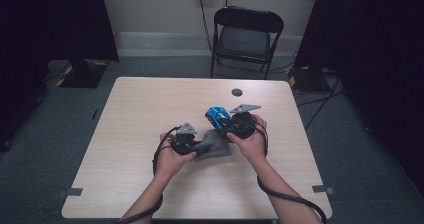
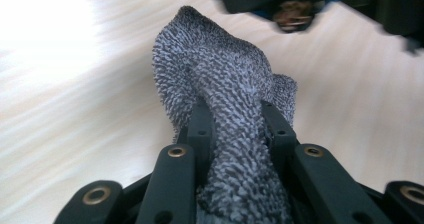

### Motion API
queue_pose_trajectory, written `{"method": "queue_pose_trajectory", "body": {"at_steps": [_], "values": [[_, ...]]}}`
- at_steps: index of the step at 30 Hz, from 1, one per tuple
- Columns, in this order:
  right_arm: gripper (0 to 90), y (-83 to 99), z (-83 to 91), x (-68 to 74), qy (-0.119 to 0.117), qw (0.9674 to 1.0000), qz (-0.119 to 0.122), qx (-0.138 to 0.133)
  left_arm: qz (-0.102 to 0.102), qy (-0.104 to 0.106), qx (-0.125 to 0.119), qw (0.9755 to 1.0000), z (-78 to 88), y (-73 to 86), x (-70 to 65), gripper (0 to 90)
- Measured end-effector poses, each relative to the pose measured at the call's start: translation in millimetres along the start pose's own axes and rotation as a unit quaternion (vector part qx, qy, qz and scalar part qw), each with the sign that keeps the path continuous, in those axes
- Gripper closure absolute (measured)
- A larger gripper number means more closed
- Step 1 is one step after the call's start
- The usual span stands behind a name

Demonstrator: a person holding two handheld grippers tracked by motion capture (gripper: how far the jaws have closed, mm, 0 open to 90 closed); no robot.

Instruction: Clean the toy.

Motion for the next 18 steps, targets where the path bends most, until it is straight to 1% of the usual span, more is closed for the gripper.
{"method": "queue_pose_trajectory", "body": {"at_steps": [1, 2, 3, 4, 5, 7, 8, 9, 10, 14, 17, 18], "values": [[26.2, 0.2, 0.8, 0.7, 0.0, 1.0, 0.0, 0.0, 0.005, -0.011, -0.002, 0.9999, 3.7, 0.9, 7.9, 72.2], [26.2, 0.2, 0.8, 0.7, 0.0, 1.0, 0.0, 0.0, 0.005, -0.011, -0.002, 0.9999, 3.7, 0.9, 7.9, 72.3], [26.2, 0.4, 1.5, 1.1, -0.001, 1.0, 0.005, 0.001, 0.009, -0.017, -0.004, 0.9998, 6.1, 1.6, 12.8, 72.3], [26.1, 1.4, 3.3, 2.0, -0.003, 1.0, 0.003, 0.0, 0.016, -0.027, -0.007, 0.9995, 9.6, 2.4, 19.1, 72.3], [26.1, 2.1, 3.8, 2.3, -0.004, 1.0, 0.003, 0.0, 0.019, -0.032, -0.008, 0.9993, 10.7, 2.8, 21.8, 72.3], [26.1, 4.0, 4.6, 2.7, -0.005, 1.0, 0.007, 0.002, 0.022, -0.046, -0.008, 0.9987, 14.5, 4.5, 29.6, 72.3], [26.1, 5.0, 4.8, 2.8, -0.006, 1.0, 0.007, 0.001, 0.025, -0.048, -0.006, 0.9985, 16.4, 5.5, 32.7, 72.3], [26.1, 5.0, 4.8, 2.8, -0.006, 1.0, 0.007, 0.001, 0.025, -0.048, -0.006, 0.9985, 16.4, 5.5, 32.7, 72.2], [26.1, 7.5, 5.2, 3.0, -0.009, 0.9999, 0.008, 0.003, 0.032, -0.06, -0.009, 0.9977, 19.2, 7.0, 39.5, 72.3], [26.2, 12.8, 5.0, 3.6, -0.01, 0.9999, 0.009, 0.006, 0.045, -0.08, -0.013, 0.9957, 23.7, 9.7, 51.8, 72.2], [26.2, 17.0, 4.5, 4.4, -0.012, 0.9998, 0.01, 0.01, 0.051, -0.091, -0.017, 0.9944, 26.3, 10.7, 59.1, 72.2], [26.2, 17.0, 4.5, 4.4, -0.012, 0.9998, 0.01, 0.01, 0.051, -0.091, -0.017, 0.9944, 26.3, 10.7, 59.1, 72.2]]}}
Point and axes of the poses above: each handheld gripper's, and its own axes: z roughly backward along the jaws, y roughly out of its underside, x roughly to its left, the point moved 9 cm from there along -z, roughly forward along the jaws, and after that the axes turned 11 degrees about -z, right-handed, at the moved point
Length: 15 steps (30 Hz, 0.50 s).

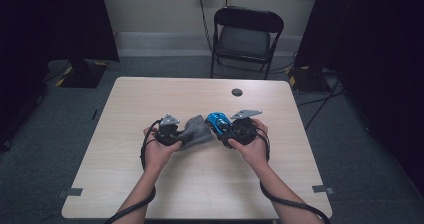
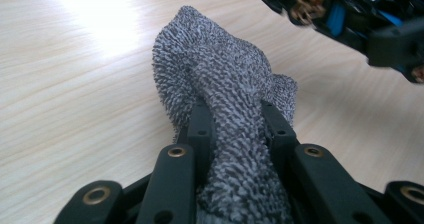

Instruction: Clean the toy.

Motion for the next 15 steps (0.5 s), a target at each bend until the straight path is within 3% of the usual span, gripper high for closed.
{"method": "queue_pose_trajectory", "body": {"at_steps": [5, 15], "values": [[26.2, 5.6, 0.5, 4.0, -0.004, 1.0, 0.007, 0.004, 0.011, -0.018, -0.004, 0.9998, -0.4, 0.4, 10.8, 72.2], [26.1, 12.2, -1.0, 12.0, -0.013, 0.9997, 0.016, 0.009, 0.017, -0.024, -0.013, 0.9995, -3.7, -4.8, 12.3, 72.2]]}}
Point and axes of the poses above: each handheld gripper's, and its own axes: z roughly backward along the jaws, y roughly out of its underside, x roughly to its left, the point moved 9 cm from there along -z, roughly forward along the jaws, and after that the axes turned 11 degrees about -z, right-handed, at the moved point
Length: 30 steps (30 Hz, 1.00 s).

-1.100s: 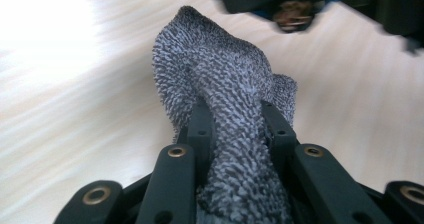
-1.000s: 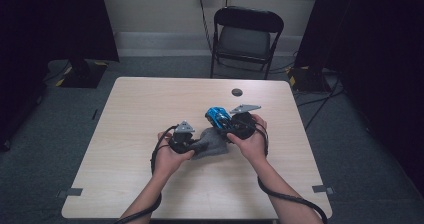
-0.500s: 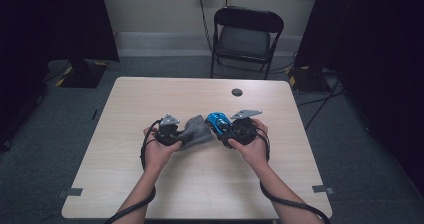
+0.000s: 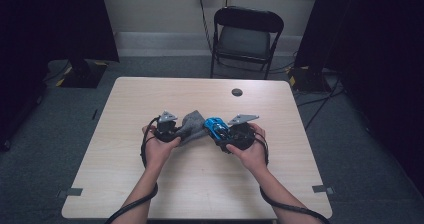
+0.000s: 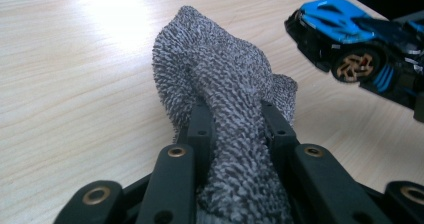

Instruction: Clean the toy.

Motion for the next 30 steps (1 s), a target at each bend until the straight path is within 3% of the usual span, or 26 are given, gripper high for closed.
{"method": "queue_pose_trajectory", "body": {"at_steps": [10, 30], "values": [[26.1, 3.1, -3.4, 7.1, -0.008, 1.0, 0.002, 0.002, 0.002, 0.019, -0.015, 0.9997, -2.0, -6.7, -10.2, 72.3], [26.1, -3.6, -6.5, 7.3, -0.005, 1.0, -0.003, -0.001, 0.0, 0.053, -0.012, 0.9985, -6.2, -2.2, -25.9, 72.3]]}}
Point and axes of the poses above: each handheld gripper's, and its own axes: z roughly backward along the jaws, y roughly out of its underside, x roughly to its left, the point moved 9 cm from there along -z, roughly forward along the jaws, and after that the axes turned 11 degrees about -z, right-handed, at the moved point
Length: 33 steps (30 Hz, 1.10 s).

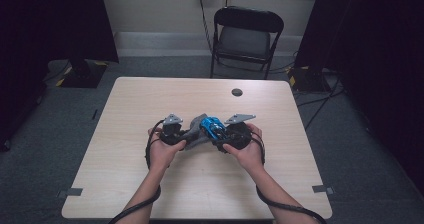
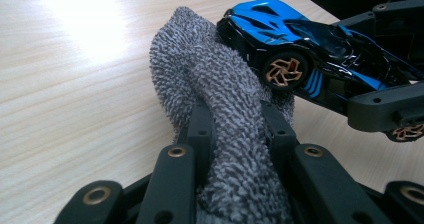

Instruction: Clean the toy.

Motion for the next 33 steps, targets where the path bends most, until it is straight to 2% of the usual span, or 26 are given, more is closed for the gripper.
{"method": "queue_pose_trajectory", "body": {"at_steps": [2, 9, 16, 33], "values": [[26.1, -0.5, 0.2, 0.2, -0.001, 1.0, -0.001, -0.002, 0.002, 0.004, -0.001, 1.0, -1.4, 0.5, -2.7, 72.3], [26.1, -3.7, -0.7, -1.2, 0.001, 1.0, -0.003, -0.003, -0.01, 0.024, 0.003, 0.9997, -6.9, 0.9, -15.4, 72.3], [26.1, -8.7, -2.3, -4.0, 0.005, 0.9999, -0.011, -0.004, -0.026, 0.034, 0.007, 0.9991, -10.4, -1.4, -26.0, 72.3], [26.2, -12.8, -6.2, -8.7, 0.011, 0.9997, -0.02, -0.001, -0.038, 0.056, 0.012, 0.9976, -16.9, 3.0, -45.1, 72.3]]}}
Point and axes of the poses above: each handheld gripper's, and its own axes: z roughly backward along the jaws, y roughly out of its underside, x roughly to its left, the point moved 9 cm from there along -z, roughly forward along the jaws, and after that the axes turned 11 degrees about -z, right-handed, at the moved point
